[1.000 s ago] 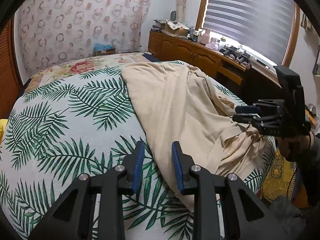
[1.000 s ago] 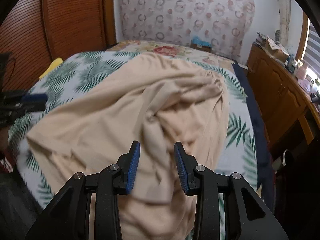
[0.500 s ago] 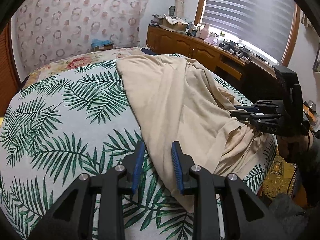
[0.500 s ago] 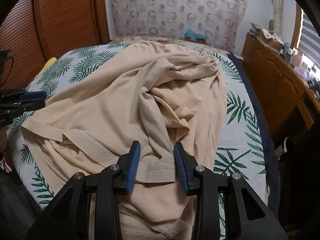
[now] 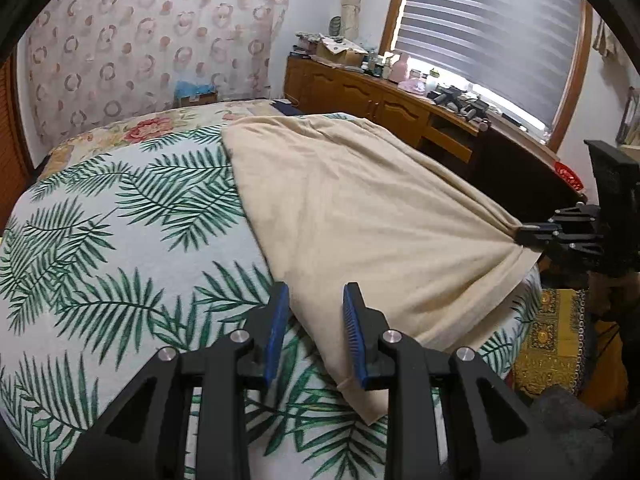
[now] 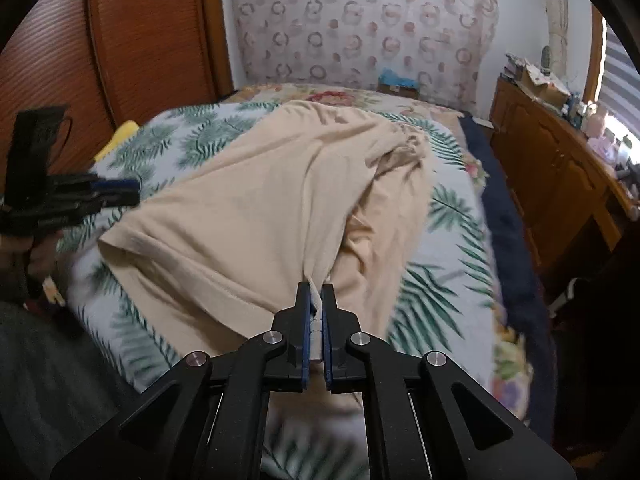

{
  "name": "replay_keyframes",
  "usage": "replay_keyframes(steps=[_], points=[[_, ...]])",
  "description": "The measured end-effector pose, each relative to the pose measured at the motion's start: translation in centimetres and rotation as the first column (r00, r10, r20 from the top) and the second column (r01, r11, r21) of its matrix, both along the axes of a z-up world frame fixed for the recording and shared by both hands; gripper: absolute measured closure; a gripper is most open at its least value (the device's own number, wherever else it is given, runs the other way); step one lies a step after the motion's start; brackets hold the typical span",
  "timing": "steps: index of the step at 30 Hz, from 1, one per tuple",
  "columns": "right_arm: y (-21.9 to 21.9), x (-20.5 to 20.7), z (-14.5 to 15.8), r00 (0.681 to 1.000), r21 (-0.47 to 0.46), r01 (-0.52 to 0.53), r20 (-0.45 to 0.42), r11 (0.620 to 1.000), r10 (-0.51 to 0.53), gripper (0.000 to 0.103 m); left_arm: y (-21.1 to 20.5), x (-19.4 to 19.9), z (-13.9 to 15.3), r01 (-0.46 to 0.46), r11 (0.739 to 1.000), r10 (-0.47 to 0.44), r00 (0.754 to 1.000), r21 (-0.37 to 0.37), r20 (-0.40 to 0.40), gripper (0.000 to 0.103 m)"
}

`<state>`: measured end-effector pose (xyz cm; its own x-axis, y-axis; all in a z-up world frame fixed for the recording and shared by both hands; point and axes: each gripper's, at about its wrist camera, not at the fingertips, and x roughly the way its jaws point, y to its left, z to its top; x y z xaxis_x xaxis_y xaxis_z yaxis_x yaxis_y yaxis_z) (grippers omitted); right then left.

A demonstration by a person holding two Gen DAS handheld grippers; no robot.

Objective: Fold small clothes

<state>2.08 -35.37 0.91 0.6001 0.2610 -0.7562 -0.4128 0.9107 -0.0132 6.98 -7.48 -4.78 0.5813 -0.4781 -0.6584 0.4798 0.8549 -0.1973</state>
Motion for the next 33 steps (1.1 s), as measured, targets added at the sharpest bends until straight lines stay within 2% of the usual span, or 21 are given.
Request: replay_keyframes(steps=[6, 12, 15, 16, 17, 19, 24, 30, 32, 33], points=[[-1.1, -0.8, -0.9, 0.999, -0.014, 0.020, -0.039, 1.000, -0.021, 0.101, -0.8, -0.1, -0.6, 0.016, 0.999, -0.016, 1.000, 0.030, -0.022, 0.071], [-0.7, -0.6, -1.0, 0.999, -0.017, 0.041, -0.009, 0.999, -0.041, 0.100, -0.9, -0.2, -1.1, 0.019, 0.999, -0.017, 0.999, 0.043, -0.043, 0.071], [-0.8, -0.4, -0.8, 0.998, -0.025, 0.063, 0.011, 0.998, -0.063, 0.094, -1.1, -0.3, -1.3, 0.021, 0.998, -0.019, 0.999, 0.052, -0.051, 0.071], [-0.9, -0.3, -0.7, 0.997, -0.023, 0.070, 0.017, 0.997, -0.069, 0.088, -1.1, -0.3, -1.4, 0.021, 0.998, -0.018, 0.998, 0.054, -0.053, 0.071], [-0.9, -0.2, -0.7, 0.997, -0.018, 0.072, 0.021, 0.997, -0.071, 0.079, -1.2, -0.3, -1.5, 0.020, 0.998, -0.017, 0.998, 0.054, -0.055, 0.071], [-0.9, 0.1, -0.5, 0.996, -0.005, 0.081, 0.035, 0.997, -0.081, 0.069, -1.3, -0.3, -1.6, 0.019, 0.998, -0.016, 0.998, 0.055, -0.059, 0.071], [-0.3, 1.5, -0.7, 0.991, -0.011, 0.123, 0.062, 0.992, -0.122, 0.060, -1.3, -0.2, -1.7, 0.018, 0.998, -0.014, 0.998, 0.056, -0.065, 0.071], [-0.4, 2.8, -2.2, 0.987, -0.008, 0.154, 0.039, 0.988, -0.154, 0.052, -1.2, -0.2, -1.9, 0.015, 0.999, -0.011, 0.998, 0.052, -0.068, 0.071], [-0.7, 3.1, -2.6, 0.985, -0.005, 0.172, 0.030, 0.985, -0.172, 0.039, -1.1, -0.2, -2.0, 0.014, 0.999, -0.010, 0.998, 0.050, -0.069, 0.071], [-0.9, 3.2, -2.8, 0.983, -0.008, 0.184, 0.025, 0.983, -0.184, 0.037, -1.1, -0.2, -2.0, 0.013, 0.999, -0.010, 0.997, 0.049, -0.070, 0.071]])
